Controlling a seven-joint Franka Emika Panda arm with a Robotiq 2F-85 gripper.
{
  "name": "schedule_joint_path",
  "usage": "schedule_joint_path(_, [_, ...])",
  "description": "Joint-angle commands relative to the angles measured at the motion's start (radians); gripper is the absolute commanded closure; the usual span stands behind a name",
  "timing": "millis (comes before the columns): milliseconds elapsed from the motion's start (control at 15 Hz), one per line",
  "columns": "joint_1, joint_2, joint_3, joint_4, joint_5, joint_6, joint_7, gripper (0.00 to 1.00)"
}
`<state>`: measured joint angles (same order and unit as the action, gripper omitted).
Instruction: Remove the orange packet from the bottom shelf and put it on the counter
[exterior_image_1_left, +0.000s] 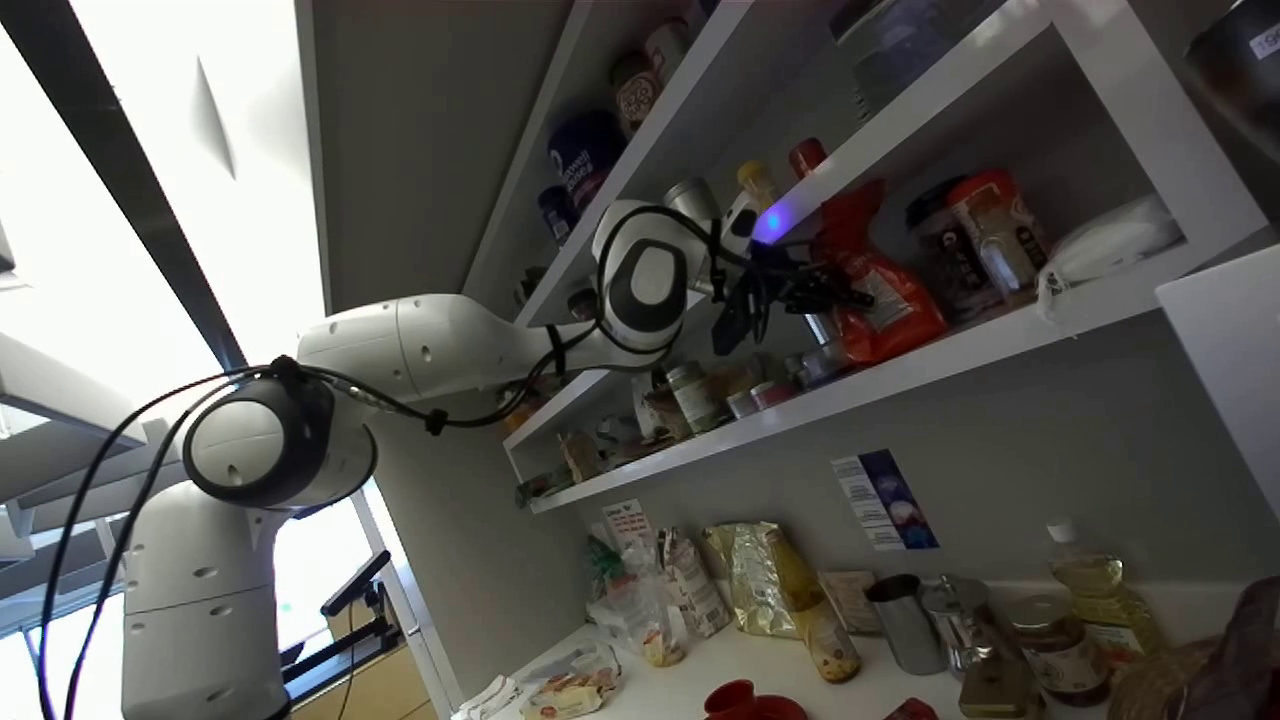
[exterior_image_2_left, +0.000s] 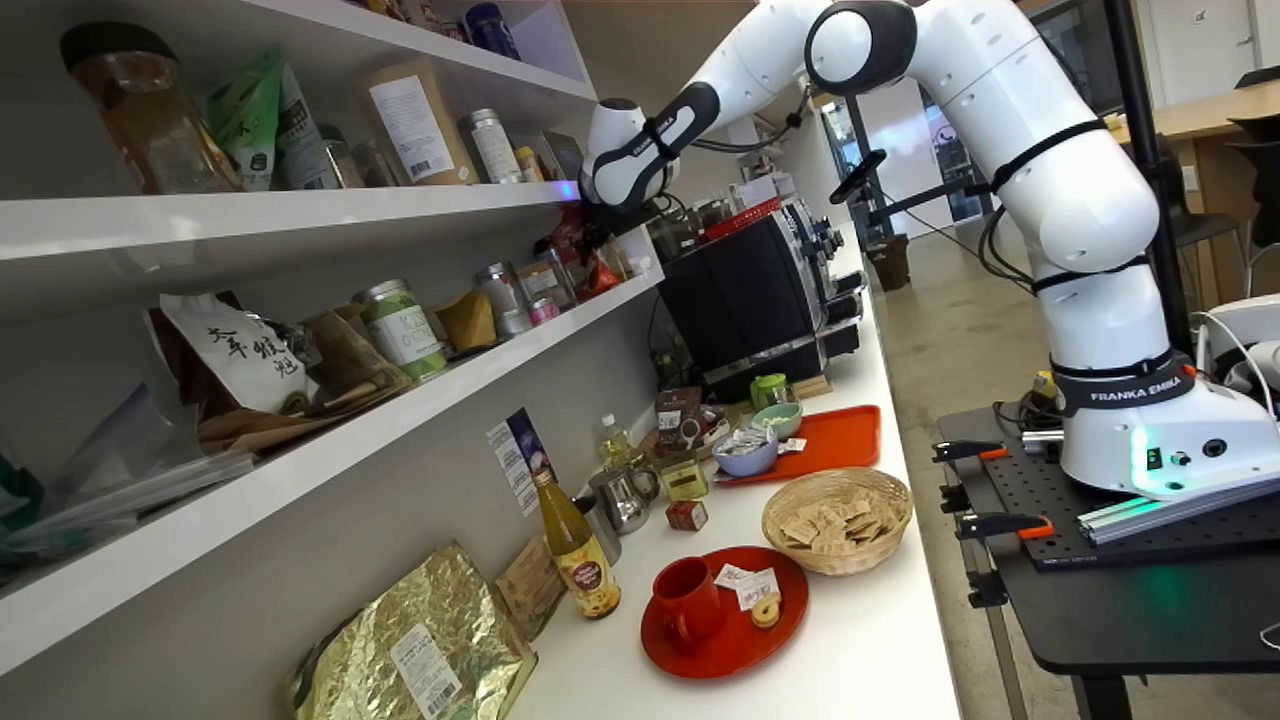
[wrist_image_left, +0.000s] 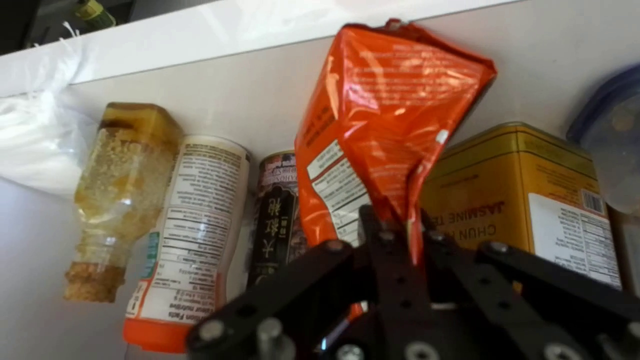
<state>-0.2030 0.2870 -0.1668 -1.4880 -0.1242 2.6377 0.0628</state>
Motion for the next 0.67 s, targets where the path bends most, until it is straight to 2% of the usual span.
schedule_joint_path(0, [0.019,-0.080,-0.012,-0.099,-0.043,-0.011,0.030,0.97])
schedule_joint_path(267, [0.026,-0.208,-0.011,-0.254,-0.093,-0.019,0.049,0.98])
schedule_joint_path(600, [0.012,-0.447,0.002,-0.514,-0.147,-0.010,0.060,0.98])
